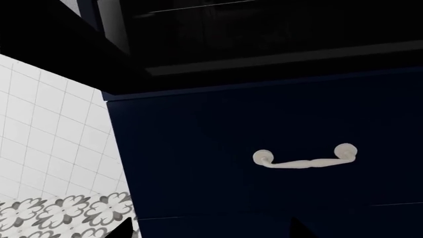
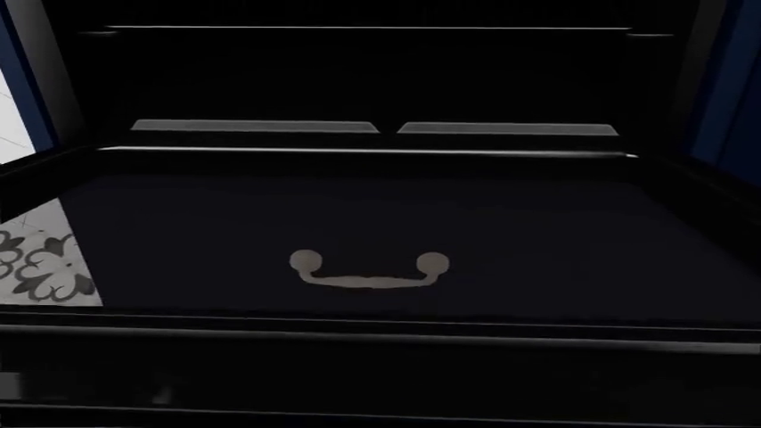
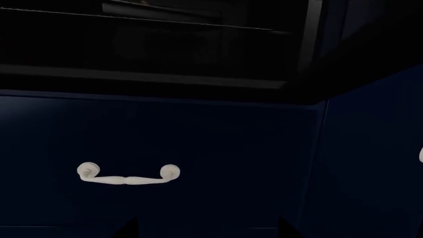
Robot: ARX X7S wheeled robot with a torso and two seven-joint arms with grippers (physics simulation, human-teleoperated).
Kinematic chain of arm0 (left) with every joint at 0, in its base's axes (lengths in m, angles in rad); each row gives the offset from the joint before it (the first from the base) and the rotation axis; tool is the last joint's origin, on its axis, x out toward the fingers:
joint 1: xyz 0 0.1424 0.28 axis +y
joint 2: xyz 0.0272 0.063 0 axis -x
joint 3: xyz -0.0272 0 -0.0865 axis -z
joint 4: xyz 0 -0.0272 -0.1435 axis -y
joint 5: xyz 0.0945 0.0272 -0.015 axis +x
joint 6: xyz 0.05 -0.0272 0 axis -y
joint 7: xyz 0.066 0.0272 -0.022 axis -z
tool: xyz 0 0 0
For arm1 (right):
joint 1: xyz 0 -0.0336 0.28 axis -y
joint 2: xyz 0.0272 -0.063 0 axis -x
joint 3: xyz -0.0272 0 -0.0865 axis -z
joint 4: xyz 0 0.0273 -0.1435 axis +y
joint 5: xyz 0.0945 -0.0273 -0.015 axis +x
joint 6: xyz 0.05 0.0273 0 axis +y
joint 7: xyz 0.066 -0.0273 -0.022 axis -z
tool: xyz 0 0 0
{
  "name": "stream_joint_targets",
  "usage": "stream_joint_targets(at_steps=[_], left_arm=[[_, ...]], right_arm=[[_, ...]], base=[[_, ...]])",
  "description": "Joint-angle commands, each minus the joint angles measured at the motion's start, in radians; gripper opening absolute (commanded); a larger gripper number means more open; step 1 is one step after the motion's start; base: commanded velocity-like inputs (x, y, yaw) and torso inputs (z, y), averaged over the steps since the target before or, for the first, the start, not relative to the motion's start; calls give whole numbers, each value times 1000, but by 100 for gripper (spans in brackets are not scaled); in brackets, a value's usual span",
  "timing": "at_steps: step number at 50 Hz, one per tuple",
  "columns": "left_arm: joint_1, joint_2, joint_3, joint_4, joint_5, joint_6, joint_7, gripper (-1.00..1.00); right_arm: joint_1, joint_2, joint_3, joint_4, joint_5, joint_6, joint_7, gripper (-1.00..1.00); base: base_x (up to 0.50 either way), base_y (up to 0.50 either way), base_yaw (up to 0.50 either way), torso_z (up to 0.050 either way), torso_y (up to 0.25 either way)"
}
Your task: Close the oven door
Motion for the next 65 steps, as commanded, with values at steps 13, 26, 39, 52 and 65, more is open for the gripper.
stream_joint_targets(at_steps=[13,26,39,52,65], left_arm=[[-3,-8,9,-3,-8,12,-8,100],[-2,-12,14,2,-11,8,-17,100],[-5,-17,19,-3,-21,13,-15,100],[-5,-31,-10,135,-56,-77,-53,100],[-59,-99,-36,596,-84,-481,-167,100]], right_arm=[[7,8,-12,10,8,-4,8,100],[6,13,-17,-3,12,11,17,100],[3,16,-16,-2,22,-16,21,100],[9,35,3,-106,58,44,42,100],[38,145,77,-590,130,409,132,100]], base=[[344,0,0,0,0],[291,0,0,0,0],[39,0,0,0,0],[0,0,0,0,0],[0,0,0,0,0]])
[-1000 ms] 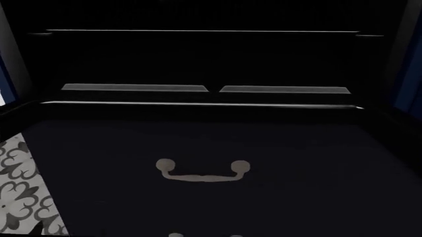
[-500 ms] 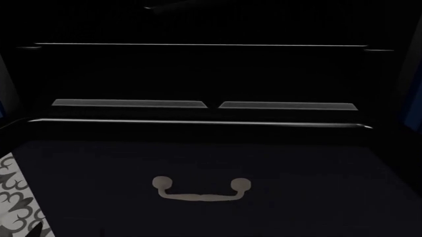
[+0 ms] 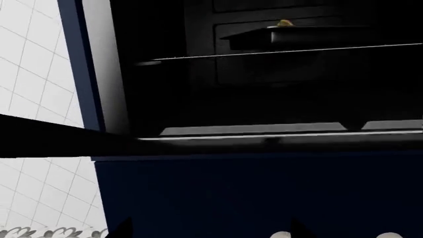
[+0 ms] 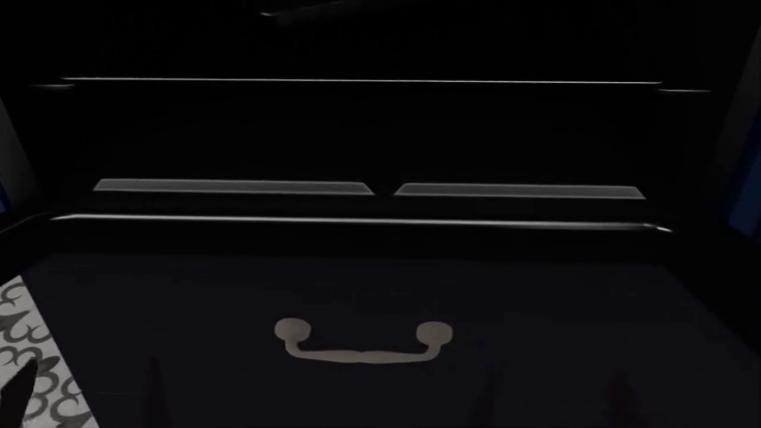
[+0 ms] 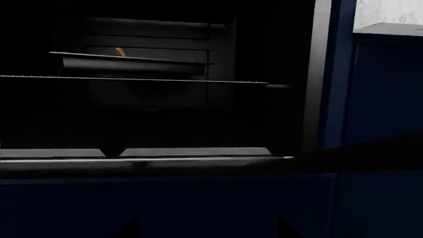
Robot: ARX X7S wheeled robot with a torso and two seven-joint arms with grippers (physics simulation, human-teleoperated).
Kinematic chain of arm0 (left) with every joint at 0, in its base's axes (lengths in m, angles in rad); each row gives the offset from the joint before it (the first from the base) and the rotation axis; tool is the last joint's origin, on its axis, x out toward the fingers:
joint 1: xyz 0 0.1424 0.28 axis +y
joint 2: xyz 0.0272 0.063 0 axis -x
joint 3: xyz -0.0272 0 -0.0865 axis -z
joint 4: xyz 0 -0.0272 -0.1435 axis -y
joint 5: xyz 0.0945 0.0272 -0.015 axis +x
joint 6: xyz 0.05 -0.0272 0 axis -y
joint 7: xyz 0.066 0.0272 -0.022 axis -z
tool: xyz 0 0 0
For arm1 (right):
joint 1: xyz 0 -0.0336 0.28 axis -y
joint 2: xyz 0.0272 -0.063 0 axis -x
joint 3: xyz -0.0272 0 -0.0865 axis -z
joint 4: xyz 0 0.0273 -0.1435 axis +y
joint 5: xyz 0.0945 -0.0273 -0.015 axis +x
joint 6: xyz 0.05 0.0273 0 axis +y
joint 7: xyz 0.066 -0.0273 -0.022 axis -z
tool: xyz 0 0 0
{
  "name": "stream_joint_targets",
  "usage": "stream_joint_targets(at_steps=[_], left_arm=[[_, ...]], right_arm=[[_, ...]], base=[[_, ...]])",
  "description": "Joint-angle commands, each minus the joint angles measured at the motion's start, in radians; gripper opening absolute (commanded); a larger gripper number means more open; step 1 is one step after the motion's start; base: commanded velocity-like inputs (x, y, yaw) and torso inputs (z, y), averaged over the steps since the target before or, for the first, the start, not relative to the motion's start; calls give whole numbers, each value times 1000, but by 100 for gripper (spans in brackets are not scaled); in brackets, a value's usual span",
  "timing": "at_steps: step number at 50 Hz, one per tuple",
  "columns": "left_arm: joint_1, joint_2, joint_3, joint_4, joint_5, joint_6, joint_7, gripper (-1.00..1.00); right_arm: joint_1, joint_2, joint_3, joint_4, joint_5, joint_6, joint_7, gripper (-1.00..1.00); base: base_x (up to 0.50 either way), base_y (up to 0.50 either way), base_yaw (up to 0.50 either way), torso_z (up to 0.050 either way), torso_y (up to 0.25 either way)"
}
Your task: Close the oven door
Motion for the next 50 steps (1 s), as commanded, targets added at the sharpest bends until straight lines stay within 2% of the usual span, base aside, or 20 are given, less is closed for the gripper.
stream_joint_targets(at_steps=[1,7,8,12,13,15,21,24,26,29,32,34,36,39,41,44,46,50], left_arm=[[-72,-48,-31,330,-35,-321,-76,100],[-183,-36,-70,482,-145,-577,-103,100],[-241,-16,-126,504,-225,-658,-94,100],[-333,7,-204,567,-322,-791,-108,100],[-362,51,-301,563,-437,-839,-89,100],[-403,38,-282,565,-422,-864,-110,100],[-520,55,-320,602,-489,-997,-168,100],[-650,86,-372,609,-569,-1116,-199,100],[-707,97,-372,559,-579,-1133,-197,100],[-765,112,-375,501,-589,-1137,-189,100],[-894,126,-368,430,-601,-1179,-195,100],[-971,149,-403,379,-641,-1211,-181,100],[-1043,157,-413,335,-645,-1233,-194,100],[-1107,141,-370,283,-618,-1212,-193,100],[-1150,131,-341,240,-601,-1201,-187,100],[-1229,125,-312,158,-581,-1188,-173,100],[-1282,93,-209,104,-531,-1122,-131,100],[-1348,117,-187,-64,-482,-1050,-112,100]], right_arm=[[41,78,51,-351,61,293,70,100],[104,94,85,-477,132,402,85,100],[128,100,81,-492,134,435,91,100],[166,110,108,-544,176,493,102,100],[188,109,123,-564,207,524,106,100],[226,111,126,-582,232,569,113,100],[394,116,149,-643,330,748,154,100],[538,110,175,-649,418,864,180,100],[642,77,240,-630,525,957,207,100],[713,75,262,-611,563,1003,227,100],[875,77,254,-570,605,1087,247,100],[952,44,319,-520,673,1101,244,100],[1039,64,296,-477,678,1143,241,100],[1104,82,250,-434,650,1144,223,100],[1139,35,318,-386,719,1164,231,100],[1222,47,241,-299,656,1141,205,100],[1287,50,179,-205,604,1109,167,100],[1405,50,85,-49,528,1055,101,100]], base=[[0,0,0,0,0],[0,0,0,0,0],[0,0,0,0,0],[0,0,0,0,4],[0,0,0,0,0],[0,0,0,0,0],[0,0,0,0,0],[0,0,0,0,0],[0,0,0,0,0],[0,0,0,0,0],[0,0,0,0,0],[0,0,0,0,0],[0,0,0,0,0],[0,0,0,0,0],[0,0,0,0,0],[0,0,0,0,0],[0,0,0,0,0],[0,0,0,0,0]])
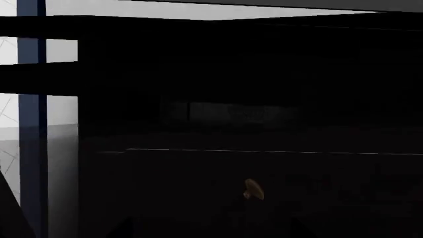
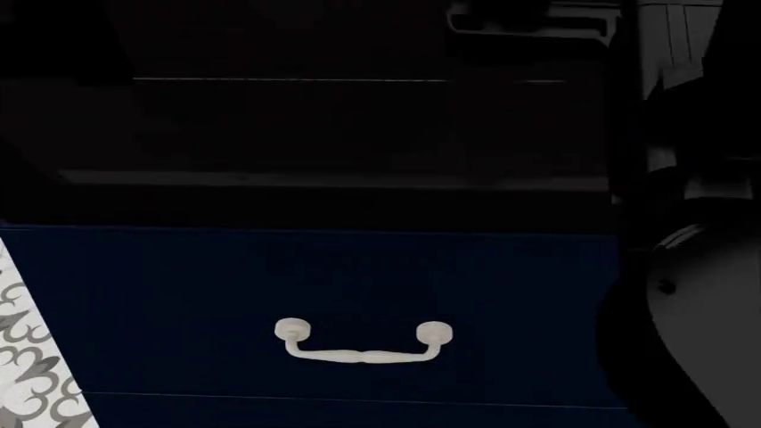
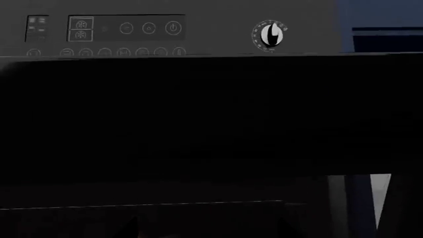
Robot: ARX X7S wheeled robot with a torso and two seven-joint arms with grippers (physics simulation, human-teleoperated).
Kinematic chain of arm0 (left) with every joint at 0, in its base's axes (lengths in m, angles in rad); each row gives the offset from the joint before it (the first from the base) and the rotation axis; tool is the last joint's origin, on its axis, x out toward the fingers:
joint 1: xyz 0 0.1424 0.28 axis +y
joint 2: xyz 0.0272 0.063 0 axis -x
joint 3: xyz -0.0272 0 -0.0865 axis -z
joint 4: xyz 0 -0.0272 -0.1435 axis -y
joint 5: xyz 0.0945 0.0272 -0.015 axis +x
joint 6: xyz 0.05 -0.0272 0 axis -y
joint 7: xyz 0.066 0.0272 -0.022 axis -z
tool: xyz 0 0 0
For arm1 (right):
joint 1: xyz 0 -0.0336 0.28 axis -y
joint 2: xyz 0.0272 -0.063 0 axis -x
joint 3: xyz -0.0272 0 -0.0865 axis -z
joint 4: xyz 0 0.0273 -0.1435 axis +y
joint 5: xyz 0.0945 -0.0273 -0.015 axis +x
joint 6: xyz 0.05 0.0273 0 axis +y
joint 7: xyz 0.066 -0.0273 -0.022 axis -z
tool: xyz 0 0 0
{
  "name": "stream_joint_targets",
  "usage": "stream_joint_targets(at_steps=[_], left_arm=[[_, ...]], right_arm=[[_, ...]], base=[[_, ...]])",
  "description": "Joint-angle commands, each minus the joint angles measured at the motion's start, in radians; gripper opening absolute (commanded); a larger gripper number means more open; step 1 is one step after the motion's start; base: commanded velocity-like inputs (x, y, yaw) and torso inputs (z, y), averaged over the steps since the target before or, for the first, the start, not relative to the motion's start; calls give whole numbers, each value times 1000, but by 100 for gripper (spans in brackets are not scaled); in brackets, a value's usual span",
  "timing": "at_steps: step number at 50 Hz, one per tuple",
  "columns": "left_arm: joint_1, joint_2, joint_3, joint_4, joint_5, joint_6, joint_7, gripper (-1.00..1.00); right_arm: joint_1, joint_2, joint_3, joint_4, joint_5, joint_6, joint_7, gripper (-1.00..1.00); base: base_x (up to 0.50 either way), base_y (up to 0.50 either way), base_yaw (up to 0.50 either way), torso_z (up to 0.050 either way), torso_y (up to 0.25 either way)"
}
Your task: Close the oven door
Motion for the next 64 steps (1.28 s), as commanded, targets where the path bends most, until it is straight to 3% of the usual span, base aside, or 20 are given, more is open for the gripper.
stream_joint_targets(at_steps=[1,3,5,15,17,21,25,30,34,39,41,43,50,52,61,64], left_arm=[[-271,1,138,-339,103,119,62,100],[-303,-9,210,-429,157,192,102,100],[-341,20,168,-537,144,221,124,100],[-559,76,347,-1001,297,457,260,100],[-592,102,367,-1117,320,506,278,100],[-683,167,389,-1411,333,664,331,100],[-754,171,577,-1616,175,795,338,100],[-847,171,969,-1828,-210,939,328,100],[-857,171,1192,-1858,-417,971,310,100],[-860,171,1349,-1888,-566,982,296,100],[-858,171,1328,-1889,-566,971,276,100],[-852,170,1235,-1889,-481,949,267,100],[-782,171,692,-1889,75,864,289,100],[-776,171,614,-1889,138,847,285,100],[-791,171,501,-1889,227,828,352,100],[-832,171,563,-1889,172,816,364,100]], right_arm=[[345,-8,-155,341,-91,-39,-112,100],[362,-27,-147,421,-96,-68,-133,100],[365,-30,-174,479,-130,-121,-162,100],[488,-61,-305,823,-275,-285,-272,100],[527,-78,-344,942,-319,-333,-299,100],[623,-147,-296,1247,-307,-451,-373,100],[709,-180,-328,1482,-365,-549,-407,100],[871,-263,-373,1951,-453,-794,-495,100],[864,-269,-324,1955,-487,-798,-485,100],[823,-285,-256,1955,-596,-785,-482,100],[818,-288,-220,1955,-636,-771,-474,100],[812,-295,-206,1955,-687,-757,-480,100],[812,-316,-153,1955,-767,-751,-471,100],[812,-318,-154,1955,-782,-745,-470,100],[821,-313,-81,1955,-773,-757,-520,100],[853,-306,-58,1955,-765,-761,-565,100]], base=[[0,0,0,0,0],[0,0,0,0,0],[0,0,0,0,0],[0,0,0,0,0],[0,0,0,0,0],[0,0,0,0,0],[0,0,0,0,0],[0,0,0,0,0],[0,0,0,0,0],[0,0,0,0,0],[0,0,0,0,0],[0,0,0,0,0],[0,0,0,0,0],[0,0,0,0,0],[0,0,0,0,0],[0,0,0,0,0]])
